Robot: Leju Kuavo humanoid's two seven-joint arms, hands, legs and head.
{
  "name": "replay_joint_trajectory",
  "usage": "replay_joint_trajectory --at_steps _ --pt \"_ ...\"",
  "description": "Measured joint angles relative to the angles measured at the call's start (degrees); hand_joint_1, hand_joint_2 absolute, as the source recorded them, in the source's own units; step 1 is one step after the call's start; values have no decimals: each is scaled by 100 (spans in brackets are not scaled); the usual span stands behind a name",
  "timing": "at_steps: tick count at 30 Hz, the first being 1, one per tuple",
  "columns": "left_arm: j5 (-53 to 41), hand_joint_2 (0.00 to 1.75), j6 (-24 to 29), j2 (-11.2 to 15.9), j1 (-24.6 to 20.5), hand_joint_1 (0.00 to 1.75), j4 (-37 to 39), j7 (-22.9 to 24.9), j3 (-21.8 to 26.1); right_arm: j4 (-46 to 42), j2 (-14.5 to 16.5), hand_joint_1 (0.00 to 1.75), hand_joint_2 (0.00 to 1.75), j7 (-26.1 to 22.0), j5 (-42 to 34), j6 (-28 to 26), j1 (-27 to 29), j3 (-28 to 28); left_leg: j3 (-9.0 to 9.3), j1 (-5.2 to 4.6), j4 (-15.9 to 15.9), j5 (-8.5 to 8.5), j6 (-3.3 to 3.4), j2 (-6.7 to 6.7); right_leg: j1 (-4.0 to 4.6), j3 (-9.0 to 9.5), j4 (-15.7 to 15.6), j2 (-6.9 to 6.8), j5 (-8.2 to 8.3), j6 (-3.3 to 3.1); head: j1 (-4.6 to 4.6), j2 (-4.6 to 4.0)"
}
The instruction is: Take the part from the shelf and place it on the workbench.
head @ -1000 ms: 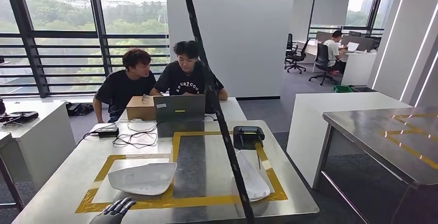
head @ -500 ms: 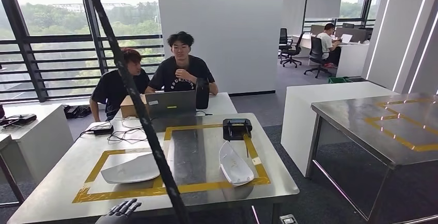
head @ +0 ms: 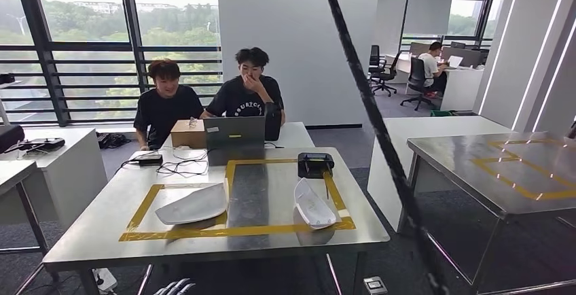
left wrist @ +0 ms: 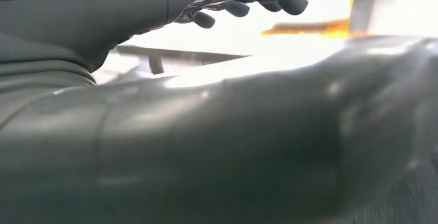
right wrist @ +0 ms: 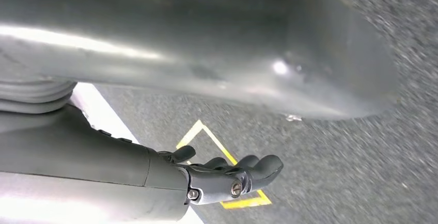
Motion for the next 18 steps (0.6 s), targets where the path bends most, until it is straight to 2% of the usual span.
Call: replay_joint_trajectory --at_steps 1,3,4,5,7,8,9,10,11,12,13,14,15,16,17,18 --pt "50 0 -1 12 66 0 4 -3 0 0 -1 0 0 -10 0 -3 5 -3 -80 0 17 57 -16 1 1 279 -311 1 116 -19 4 0" --pt "161 0 -1 45 189 0 9 -14 3 -1 -8 0 0 -37 3 -10 7 -4 -192 -10 36 157 -71 1 25 838 -1076 7 96 -73 6 0" --pt "212 0 3 68 258 0 13 -23 7 -2 -11 0 0 -48 6 -15 11 -5 -210 -12 35 202 -105 3 43 993 -1329 12 31 -104 6 0" --pt "257 0 10 92 342 0 21 -33 11 -2 -14 0 0 -55 10 -18 18 -5 -215 -10 18 252 -144 5 64 1045 -1450 17 -11 -137 2 0" --pt "338 0 24 154 538 0 44 -51 25 -1 -15 0 0 -52 20 -18 39 -5 -222 -7 -27 331 -222 4 53 998 -1504 12 90 -218 -3 -1" --pt "375 0 27 188 639 0 58 -56 36 0 -17 0 0 -47 26 -16 43 -5 -265 -4 8 263 -260 -1 40 956 -1522 3 161 -262 -9 -2" --pt "417 0 28 226 736 0 71 -59 51 0 -18 0 0 -44 34 -15 45 -5 -340 -1 148 83 -297 -7 23 897 -1545 -6 238 -301 -16 -2" --pt "462 0 28 262 832 0 85 -58 71 0 -20 0 0 -46 46 -15 45 -5 -439 13 412 -191 -331 -11 18 824 -1555 -12 309 -328 -24 -2" --pt "509 0 28 290 934 0 99 -54 92 0 -21 0 0 -49 58 -16 45 -5 -547 26 770 -494 -361 -13 18 741 -1557 -13 376 -344 -31 -1" --pt "555 0 28 314 1045 0 113 -43 116 0 -22 0 0 -54 70 -16 46 -5 -625 37 1145 -720 -387 -13 17 653 -1555 -12 443 -350 -35 0" --pt "594 0 28 331 1158 0 126 -27 142 0 -22 0 0 -59 79 -17 47 -5 -649 48 1436 -822 -405 -13 17 564 -1552 -12 510 -347 -39 0" --pt "631 0 28 344 1266 0 139 -9 166 0 -22 0 0 -62 85 -18 47 -5 -596 59 1572 -796 -416 -13 16 476 -1549 -15 574 -339 -39 0" --pt "677 0 23 357 1368 0 151 24 197 0 -22 0 0 -65 91 -17 45 -5 -445 70 1521 -680 -420 -12 15 389 -1544 -20 637 -327 -40 0" --pt "741 0 0 368 1461 0 161 74 236 0 -21 0 0 -68 96 -16 41 -5 -183 80 1268 -553 -416 -12 13 310 -1536 -26 698 -308 -39 0" --pt "831 0 -50 379 1548 0 169 138 282 0 -21 0 0 -68 100 -14 37 -5 142 81 871 -531 -405 -12 14 243 -1526 -30 753 -281 -40 0" --pt "880 0 -77 384 1592 0 172 177 309 0 -20 0 0 -69 103 -12 34 -6 324 82 648 -510 -399 -11 14 209 -1521 -33 782 -268 -41 0"
